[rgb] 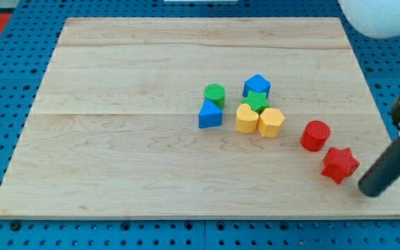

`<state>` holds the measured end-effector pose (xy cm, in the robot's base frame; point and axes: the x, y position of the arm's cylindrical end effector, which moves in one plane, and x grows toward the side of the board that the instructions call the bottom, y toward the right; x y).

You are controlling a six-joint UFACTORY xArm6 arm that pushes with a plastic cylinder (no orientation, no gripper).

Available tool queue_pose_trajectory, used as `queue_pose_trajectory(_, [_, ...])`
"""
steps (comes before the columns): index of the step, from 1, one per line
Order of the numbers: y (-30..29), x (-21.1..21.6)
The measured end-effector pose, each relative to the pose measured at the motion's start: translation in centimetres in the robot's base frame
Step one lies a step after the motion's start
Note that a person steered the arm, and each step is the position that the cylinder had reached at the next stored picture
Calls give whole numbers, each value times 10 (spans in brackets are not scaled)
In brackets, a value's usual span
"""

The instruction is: Separate red star from red circle

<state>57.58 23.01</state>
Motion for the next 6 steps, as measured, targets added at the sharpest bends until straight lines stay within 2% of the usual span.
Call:
queue_pose_trajectory(1, [-71,-10])
queue_pose_trajectory(2, [-96,-22])
queue_pose_trajectory(3, [-53,13])
queue_pose_trajectory(4, [2,-6])
queue_pose_trajectory(5, [-26,-35])
queue_pose_trajectory(6, [-90,-55])
